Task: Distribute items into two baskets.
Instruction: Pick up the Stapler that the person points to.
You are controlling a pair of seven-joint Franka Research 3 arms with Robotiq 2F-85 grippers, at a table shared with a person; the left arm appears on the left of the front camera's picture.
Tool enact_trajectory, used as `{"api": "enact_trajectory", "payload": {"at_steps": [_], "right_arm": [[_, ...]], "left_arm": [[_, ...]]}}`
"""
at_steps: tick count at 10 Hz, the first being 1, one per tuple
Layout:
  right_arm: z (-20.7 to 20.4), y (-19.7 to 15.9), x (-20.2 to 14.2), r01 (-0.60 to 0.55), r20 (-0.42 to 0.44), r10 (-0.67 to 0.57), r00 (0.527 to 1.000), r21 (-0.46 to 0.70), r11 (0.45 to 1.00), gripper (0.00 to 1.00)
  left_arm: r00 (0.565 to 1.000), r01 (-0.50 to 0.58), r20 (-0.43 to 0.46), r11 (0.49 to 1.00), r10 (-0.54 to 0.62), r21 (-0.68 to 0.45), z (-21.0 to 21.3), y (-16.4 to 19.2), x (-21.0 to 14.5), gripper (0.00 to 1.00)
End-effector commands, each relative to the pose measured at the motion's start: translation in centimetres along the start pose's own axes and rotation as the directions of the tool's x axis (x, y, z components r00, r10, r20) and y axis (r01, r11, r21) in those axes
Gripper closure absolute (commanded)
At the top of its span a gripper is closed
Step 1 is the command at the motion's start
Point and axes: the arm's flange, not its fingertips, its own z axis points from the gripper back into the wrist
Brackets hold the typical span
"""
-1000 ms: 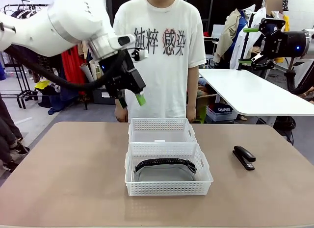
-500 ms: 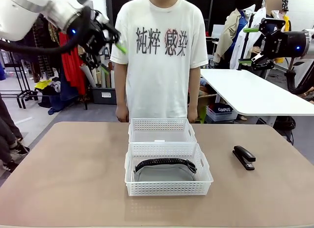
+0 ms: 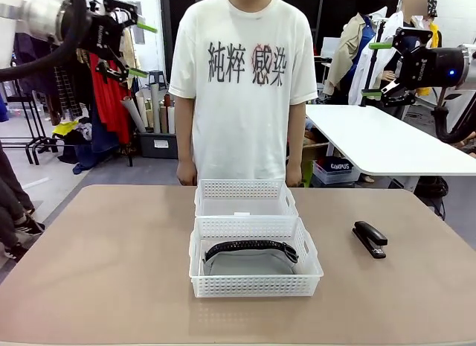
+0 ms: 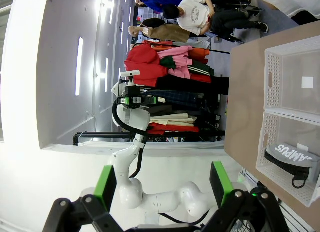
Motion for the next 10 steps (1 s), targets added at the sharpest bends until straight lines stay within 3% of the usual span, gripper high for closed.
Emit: {"api": "enact_trajectory", "payload": {"at_steps": [1,5,10], "right_arm": [[0.0,0.1,0.0,-0.001,-0.001,0.001,1.000,0.001,1.000,0.00],[0.0,0.1,0.0,-0.001,-0.001,0.001,1.000,0.001,1.000,0.00],[0.0,0.1,0.0,-0.001,-0.001,0.001,1.000,0.001,1.000,0.00]], "left_arm": [[0.999,0.027,-0.016,0.991,-0.029,-0.134,1.6,1.5,-1.2,0.00],[0.999,0.034,0.015,0.978,-0.032,-0.207,3.3,3.0,-1.6,0.00],[1.000,0.021,0.014,0.984,-0.019,-0.178,3.4,3.1,-1.1,0.00]]}}
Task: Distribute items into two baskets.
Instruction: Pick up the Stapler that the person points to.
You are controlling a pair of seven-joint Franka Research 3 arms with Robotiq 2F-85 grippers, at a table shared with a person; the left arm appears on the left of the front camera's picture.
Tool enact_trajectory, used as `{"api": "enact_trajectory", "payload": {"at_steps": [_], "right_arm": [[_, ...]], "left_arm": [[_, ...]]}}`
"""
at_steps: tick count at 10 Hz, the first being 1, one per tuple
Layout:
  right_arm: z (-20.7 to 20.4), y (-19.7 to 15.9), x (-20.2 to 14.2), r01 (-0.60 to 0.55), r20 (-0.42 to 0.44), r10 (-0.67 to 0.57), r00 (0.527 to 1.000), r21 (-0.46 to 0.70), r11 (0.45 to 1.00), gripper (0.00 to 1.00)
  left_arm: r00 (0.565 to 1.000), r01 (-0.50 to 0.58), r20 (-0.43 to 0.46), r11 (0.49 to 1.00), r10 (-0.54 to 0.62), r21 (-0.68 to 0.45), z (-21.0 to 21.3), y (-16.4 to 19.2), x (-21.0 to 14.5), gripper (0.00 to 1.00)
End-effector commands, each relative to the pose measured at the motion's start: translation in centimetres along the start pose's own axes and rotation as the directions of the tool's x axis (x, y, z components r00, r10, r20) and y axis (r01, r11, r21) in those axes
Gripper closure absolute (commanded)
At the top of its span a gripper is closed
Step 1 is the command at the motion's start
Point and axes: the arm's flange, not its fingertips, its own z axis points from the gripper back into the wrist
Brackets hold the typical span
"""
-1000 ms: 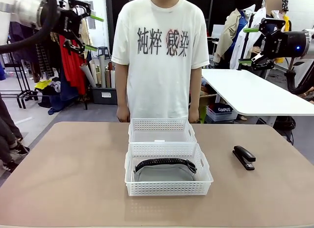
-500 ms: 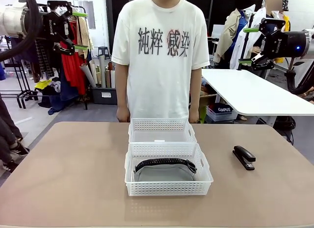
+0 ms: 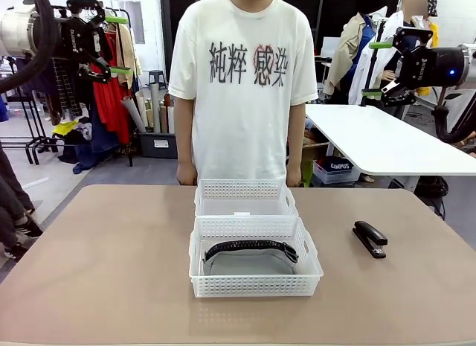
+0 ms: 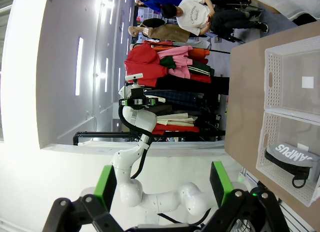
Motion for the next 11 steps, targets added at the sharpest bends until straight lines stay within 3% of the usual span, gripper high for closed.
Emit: {"api": "enact_trajectory", "payload": {"at_steps": [1,11], "right_arm": [[-0.03,0.14,-0.04,-0.001,-0.002,0.001,1.000,0.001,1.000,0.00],[-0.03,0.14,-0.04,-0.001,-0.002,0.001,1.000,0.001,1.000,0.00]], "left_arm": [[1.000,0.000,-0.001,1.000,0.000,-0.001,0.03,-0.03,-0.06,0.00],[1.000,0.000,-0.001,1.000,0.000,-0.001,0.03,-0.03,-0.06,0.00]]}}
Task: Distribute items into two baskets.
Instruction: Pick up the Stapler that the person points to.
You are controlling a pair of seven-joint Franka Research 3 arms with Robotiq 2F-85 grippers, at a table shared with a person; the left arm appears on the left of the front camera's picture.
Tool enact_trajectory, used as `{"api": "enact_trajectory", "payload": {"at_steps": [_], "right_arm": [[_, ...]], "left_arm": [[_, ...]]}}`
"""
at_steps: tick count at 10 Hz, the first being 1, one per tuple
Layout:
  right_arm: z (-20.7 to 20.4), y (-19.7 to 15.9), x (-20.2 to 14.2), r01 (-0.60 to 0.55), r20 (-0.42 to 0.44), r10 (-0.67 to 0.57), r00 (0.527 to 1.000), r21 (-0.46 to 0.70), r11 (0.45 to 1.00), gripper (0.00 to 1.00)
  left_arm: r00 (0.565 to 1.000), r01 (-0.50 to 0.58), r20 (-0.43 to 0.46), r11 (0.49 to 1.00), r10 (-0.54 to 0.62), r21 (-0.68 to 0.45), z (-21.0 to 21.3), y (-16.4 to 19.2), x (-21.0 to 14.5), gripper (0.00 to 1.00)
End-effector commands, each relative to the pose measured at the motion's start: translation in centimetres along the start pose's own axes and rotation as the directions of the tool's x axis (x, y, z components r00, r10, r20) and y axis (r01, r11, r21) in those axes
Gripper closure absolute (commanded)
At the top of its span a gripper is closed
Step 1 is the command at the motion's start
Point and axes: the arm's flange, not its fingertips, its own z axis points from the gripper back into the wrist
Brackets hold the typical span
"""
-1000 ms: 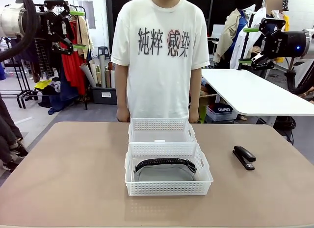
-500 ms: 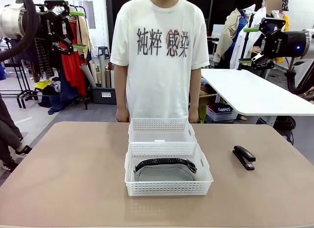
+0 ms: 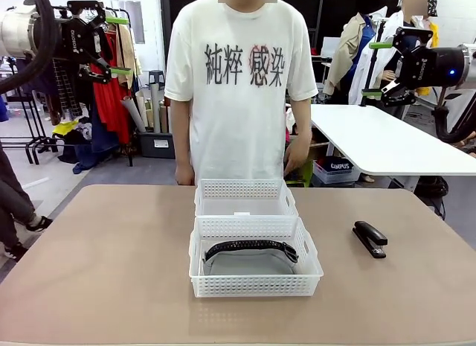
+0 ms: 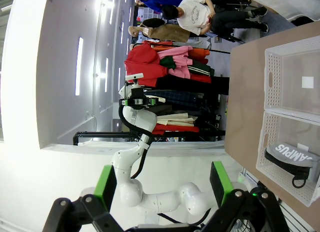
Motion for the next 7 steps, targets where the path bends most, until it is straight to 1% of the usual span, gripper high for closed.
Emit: {"api": "enact_trajectory", "payload": {"at_steps": [1,7], "right_arm": [[-0.03,0.14,-0.04,-0.001,-0.002,0.001,1.000,0.001,1.000,0.00],[-0.03,0.14,-0.04,-0.001,-0.002,0.001,1.000,0.001,1.000,0.00]], "left_arm": [[1.000,0.001,0.000,1.000,-0.001,-0.001,0.05,-0.10,-0.09,0.00],[1.000,0.001,0.000,1.000,-0.001,-0.001,0.05,-0.10,-0.09,0.00]]}}
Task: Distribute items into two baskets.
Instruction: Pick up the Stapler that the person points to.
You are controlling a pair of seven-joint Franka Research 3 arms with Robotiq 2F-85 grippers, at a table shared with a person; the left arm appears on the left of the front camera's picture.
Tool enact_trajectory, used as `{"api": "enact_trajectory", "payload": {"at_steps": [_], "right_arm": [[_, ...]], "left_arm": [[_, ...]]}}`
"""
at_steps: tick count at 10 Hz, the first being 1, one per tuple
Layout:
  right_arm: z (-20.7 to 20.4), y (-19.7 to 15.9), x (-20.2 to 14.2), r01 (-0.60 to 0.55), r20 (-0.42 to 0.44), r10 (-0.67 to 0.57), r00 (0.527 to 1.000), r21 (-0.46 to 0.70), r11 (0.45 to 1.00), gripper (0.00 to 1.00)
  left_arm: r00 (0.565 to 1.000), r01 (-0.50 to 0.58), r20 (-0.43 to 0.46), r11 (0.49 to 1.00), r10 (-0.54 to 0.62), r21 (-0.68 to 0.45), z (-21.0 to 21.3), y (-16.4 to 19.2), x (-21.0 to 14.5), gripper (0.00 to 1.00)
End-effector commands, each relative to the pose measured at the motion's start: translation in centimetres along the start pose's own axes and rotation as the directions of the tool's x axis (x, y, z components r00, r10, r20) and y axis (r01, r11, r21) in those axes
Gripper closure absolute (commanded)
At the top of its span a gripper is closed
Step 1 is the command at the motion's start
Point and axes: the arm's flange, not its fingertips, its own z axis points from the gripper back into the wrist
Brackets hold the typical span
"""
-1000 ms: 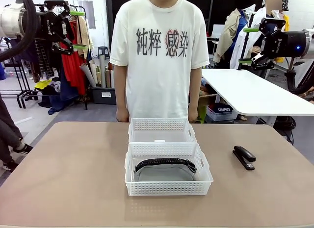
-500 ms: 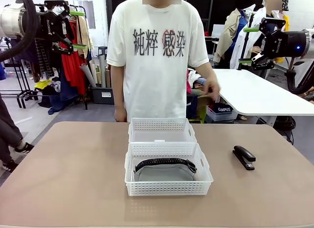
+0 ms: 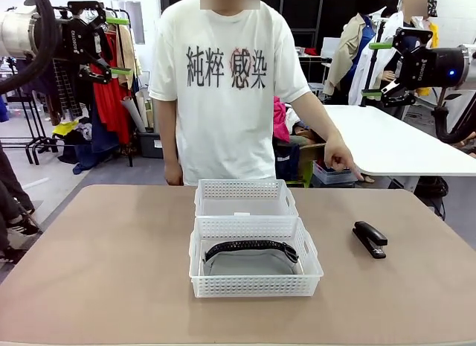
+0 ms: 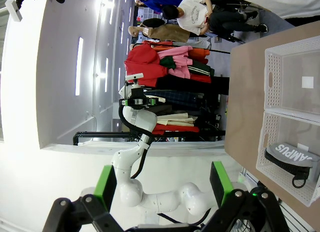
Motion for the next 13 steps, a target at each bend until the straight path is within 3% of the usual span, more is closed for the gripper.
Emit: {"api": "enact_trajectory", "payload": {"at_steps": [1,7,10,13], "right_arm": [[0.0,0.1,0.0,-0.001,-0.002,0.001,1.000,0.001,1.000,0.00],[0.0,0.0,0.0,0.000,0.000,0.000,1.000,0.000,1.000,0.00],[-2.6,0.2,-1.4,-0.144,-0.156,0.097,0.983,-0.332,0.932,0.00],[-4.3,0.4,-1.8,-0.284,-0.256,0.160,0.953,-0.575,0.767,0.00]], "left_arm": [[1.000,0.001,0.000,1.000,-0.001,-0.001,0.1,-0.1,-0.1,0.00],[1.000,0.001,0.000,1.000,-0.001,-0.001,0.1,-0.1,-0.1,0.00],[1.000,0.001,0.000,1.000,-0.001,-0.001,0.1,-0.1,-0.1,0.00],[1.000,0.001,0.000,1.000,-0.001,-0.001,0.1,-0.1,-0.1,0.00]]}}
